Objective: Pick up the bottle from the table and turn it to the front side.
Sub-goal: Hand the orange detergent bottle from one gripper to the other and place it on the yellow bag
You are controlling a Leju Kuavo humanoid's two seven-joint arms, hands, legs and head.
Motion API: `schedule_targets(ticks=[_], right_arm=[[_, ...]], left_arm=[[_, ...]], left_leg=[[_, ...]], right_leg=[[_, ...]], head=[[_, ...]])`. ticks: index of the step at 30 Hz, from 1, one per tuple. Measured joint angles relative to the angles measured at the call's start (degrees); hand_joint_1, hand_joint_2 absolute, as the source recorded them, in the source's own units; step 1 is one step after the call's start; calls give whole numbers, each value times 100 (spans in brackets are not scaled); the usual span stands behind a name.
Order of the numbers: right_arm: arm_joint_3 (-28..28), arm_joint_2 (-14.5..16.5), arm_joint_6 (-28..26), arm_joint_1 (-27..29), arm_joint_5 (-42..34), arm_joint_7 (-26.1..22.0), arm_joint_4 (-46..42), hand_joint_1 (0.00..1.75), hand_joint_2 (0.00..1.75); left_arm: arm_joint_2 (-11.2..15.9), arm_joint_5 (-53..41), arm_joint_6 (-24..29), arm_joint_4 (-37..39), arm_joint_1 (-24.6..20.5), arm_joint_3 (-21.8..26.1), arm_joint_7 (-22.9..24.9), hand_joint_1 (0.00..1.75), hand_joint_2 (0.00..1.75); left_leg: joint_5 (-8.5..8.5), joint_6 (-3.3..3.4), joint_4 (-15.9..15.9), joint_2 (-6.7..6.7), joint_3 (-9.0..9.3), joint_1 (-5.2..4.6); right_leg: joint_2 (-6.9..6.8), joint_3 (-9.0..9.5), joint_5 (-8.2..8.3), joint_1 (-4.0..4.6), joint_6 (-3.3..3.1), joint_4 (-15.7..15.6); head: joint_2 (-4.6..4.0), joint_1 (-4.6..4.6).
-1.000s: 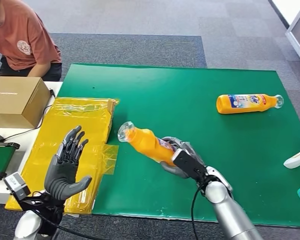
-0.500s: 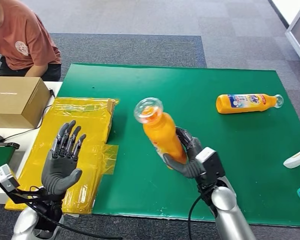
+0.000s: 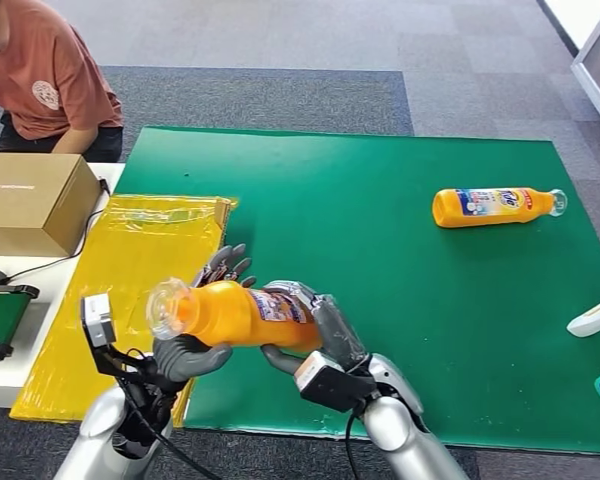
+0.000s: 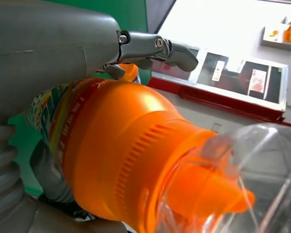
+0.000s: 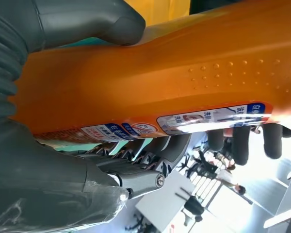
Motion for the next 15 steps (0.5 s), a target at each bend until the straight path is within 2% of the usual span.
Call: schedule_targets(ticks=[5,9,15], right_arm=[[124,3,-154,-31,153,36,91,175,175],[173,3,-247,-61,264,127,160,175,175],[197,1,-418,-90,330,287,290,175,175]], left_arm=[[122,-42,103,191,-200,-154,108,0,175],[254,-214,206,317,-333,-266,197,175,175],[452,-919,498,380,-541,-482,184,175,175]], left_leg=[[1,0,0,0,0,0],[0,0,0,0,-2,0],[1,0,0,-1,-3,0]], right_leg=[[0,1,0,1,0,1],[0,1,0,0,0,1],[0,1,0,1,0,1]], head=[[0,1],[0,0],[-1,0]])
